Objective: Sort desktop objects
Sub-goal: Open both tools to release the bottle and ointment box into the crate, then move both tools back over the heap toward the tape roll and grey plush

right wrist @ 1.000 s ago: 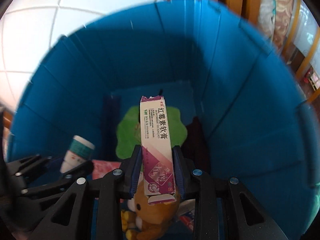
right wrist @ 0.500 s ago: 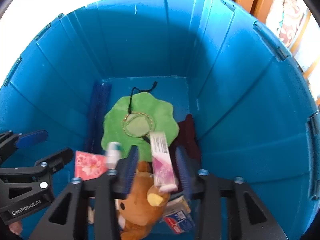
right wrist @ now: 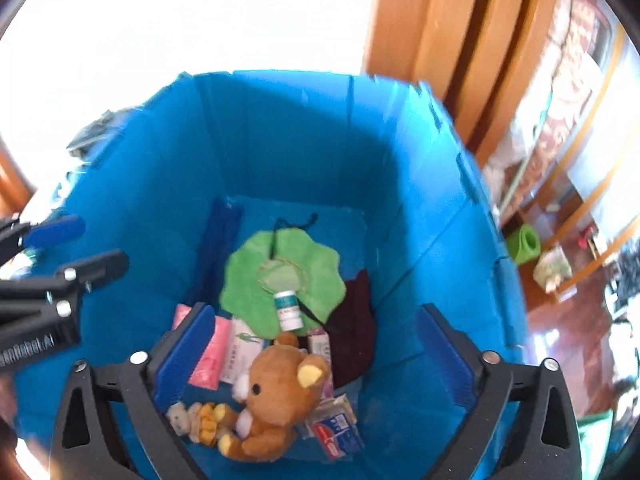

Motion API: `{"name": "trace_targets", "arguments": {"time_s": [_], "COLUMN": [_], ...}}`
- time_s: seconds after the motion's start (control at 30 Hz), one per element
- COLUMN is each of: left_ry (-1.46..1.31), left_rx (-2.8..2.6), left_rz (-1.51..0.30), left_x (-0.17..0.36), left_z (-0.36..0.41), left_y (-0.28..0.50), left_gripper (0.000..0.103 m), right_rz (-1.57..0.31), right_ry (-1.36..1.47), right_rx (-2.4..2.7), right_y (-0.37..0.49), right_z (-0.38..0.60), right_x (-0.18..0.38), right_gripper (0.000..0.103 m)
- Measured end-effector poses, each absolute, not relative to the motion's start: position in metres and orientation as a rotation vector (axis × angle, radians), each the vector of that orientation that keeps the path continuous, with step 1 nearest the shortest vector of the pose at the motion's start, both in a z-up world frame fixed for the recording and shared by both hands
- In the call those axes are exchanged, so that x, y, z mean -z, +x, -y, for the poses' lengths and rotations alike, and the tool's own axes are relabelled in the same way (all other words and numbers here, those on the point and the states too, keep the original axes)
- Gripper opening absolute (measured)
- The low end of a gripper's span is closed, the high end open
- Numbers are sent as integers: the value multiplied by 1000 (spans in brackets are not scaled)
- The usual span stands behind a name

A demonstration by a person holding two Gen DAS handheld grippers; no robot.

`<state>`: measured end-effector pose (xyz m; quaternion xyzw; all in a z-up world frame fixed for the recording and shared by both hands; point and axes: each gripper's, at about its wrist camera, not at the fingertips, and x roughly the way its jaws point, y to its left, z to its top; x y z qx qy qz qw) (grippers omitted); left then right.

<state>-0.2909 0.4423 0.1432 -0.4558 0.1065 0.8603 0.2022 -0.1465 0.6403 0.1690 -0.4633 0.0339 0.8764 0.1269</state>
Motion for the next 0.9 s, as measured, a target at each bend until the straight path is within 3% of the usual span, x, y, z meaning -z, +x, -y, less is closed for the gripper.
{"name": "trace_targets", "arguments": {"time_s": [0.2, 0.4, 0.6, 0.9], "left_ry": [-1081, -946, -933, -1217], "left_rx": [-2508, -2687, -2831, -2981], "left_rz": [-215, -187, -151, -147], "left_x": [-193, -208, -195, -127], "left_z": [-375, -289, -174, 15], "left_y": [-251, -212, -185, -154], "left_gripper": [65, 65, 65, 65], "right_rz": [-124, -109, -106, -89], "right_ry": [-1232, -1109, -1011, -1050], "right_rx": [-2717, -2897, -3061, -3223], "right_y": [-115, -103, -99, -105], "right_z": [-607, -551, -482, -368], "right_x": [-207, -223, -224, -202], "right_gripper": [103, 103, 103, 103]}}
